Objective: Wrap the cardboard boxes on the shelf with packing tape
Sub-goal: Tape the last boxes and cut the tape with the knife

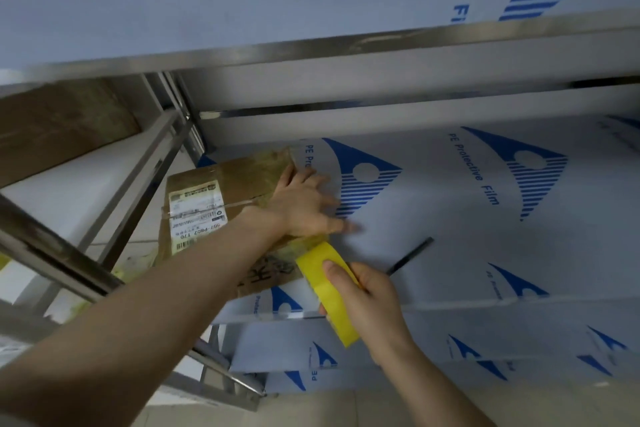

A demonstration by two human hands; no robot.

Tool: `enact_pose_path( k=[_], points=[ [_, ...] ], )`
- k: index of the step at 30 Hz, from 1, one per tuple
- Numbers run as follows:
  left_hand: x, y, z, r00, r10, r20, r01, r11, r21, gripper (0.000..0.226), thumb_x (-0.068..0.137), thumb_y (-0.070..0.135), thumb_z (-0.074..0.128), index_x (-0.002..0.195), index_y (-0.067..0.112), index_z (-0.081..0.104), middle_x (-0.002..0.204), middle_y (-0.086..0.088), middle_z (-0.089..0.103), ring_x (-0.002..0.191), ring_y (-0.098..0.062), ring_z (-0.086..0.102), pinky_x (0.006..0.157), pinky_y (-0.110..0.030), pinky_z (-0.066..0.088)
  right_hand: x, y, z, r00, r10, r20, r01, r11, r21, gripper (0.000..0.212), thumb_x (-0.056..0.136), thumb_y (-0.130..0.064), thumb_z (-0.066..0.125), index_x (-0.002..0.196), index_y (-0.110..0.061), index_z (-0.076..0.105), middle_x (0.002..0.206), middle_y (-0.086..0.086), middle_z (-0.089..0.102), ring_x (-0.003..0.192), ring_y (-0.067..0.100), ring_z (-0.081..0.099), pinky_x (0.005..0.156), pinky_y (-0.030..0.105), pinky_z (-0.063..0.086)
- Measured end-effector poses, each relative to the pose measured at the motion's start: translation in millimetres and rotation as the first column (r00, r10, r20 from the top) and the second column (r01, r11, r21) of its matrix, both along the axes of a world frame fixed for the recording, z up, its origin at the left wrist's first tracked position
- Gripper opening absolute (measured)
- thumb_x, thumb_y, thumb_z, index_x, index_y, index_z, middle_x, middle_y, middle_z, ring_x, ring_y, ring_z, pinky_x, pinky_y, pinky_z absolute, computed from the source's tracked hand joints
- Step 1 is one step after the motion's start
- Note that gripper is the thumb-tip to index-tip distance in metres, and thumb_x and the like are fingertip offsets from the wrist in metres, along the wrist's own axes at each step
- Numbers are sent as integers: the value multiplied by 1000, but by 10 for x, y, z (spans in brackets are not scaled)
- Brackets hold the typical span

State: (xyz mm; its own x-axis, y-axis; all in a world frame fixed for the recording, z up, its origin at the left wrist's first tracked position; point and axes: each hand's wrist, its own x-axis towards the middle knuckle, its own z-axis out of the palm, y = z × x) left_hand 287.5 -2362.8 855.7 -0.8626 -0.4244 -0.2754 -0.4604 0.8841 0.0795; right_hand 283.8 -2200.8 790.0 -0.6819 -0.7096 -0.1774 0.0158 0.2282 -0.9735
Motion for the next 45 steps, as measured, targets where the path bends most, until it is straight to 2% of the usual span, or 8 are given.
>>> enact_pose_path(
  k=[11,15,18,21,27,32,36,45],
  points=[
    [99,58,-42,973,-231,-17,228,967,-112,50,91,62,30,128,39,56,138,8,47,134,-16,29,117,-39,-5,-9,-2,47,1000,2,18,-2,1000,15,60,64,-62,56,72,-3,61,69,21,66,65,31,68,70,53,55],
    [59,-129,43,940,125,-318,-42,966,256,46,98,48,39,129,21,59,137,-2,53,133,-15,39,109,-21,16,-25,5,59,999,29,-31,-28,999,24,65,68,-64,58,74,1,60,71,25,63,67,37,65,68,52,54],
    [-63,-564,41,907,380,-183,-375,925,62,85,90,57,48,153,14,8,160,-12,3,147,-28,2,117,-37,5,-23,-2,30,996,24,-88,-20,999,38,72,62,-72,50,73,-1,58,70,25,62,70,40,62,66,51,54],
    [-265,-813,-16,844,522,-120,-527,850,-15,86,84,59,49,148,9,21,150,-19,28,138,-36,25,111,-48,20,-18,-2,40,997,13,-76,-9,999,54,72,60,-73,48,72,-3,57,70,23,62,70,38,62,65,47,52],
    [-455,-908,-95,843,447,-300,-487,870,-72,18,94,31,42,97,17,52,99,-6,58,100,-26,53,92,-41,37,17,-43,44,998,-4,-67,7,998,56,66,61,-73,46,71,-9,56,71,21,64,69,35,63,64,43,52],
    [-377,-826,-150,857,382,-345,-424,904,-52,45,102,40,25,126,13,51,128,-10,54,125,-30,47,101,-42,35,46,-50,86,998,5,-58,-2,999,54,64,62,-72,48,70,-9,55,68,21,63,67,37,62,64,46,53],
    [-181,-474,-103,980,182,-78,-188,979,-80,80,93,65,22,153,16,-2,158,-5,-18,145,-21,-19,114,-44,-15,15,-62,135,1000,-15,-11,16,998,62,71,60,-71,52,72,-1,58,69,24,62,70,40,63,67,51,55],
    [226,102,-156,959,-168,-227,145,983,-114,67,97,58,13,148,18,31,156,0,27,146,-14,11,118,-33,-3,-26,1,250,998,31,59,-33,999,22,39,92,-24,58,59,-6,51,45,-2,60,42,3,59,53,23,44]
  ],
)
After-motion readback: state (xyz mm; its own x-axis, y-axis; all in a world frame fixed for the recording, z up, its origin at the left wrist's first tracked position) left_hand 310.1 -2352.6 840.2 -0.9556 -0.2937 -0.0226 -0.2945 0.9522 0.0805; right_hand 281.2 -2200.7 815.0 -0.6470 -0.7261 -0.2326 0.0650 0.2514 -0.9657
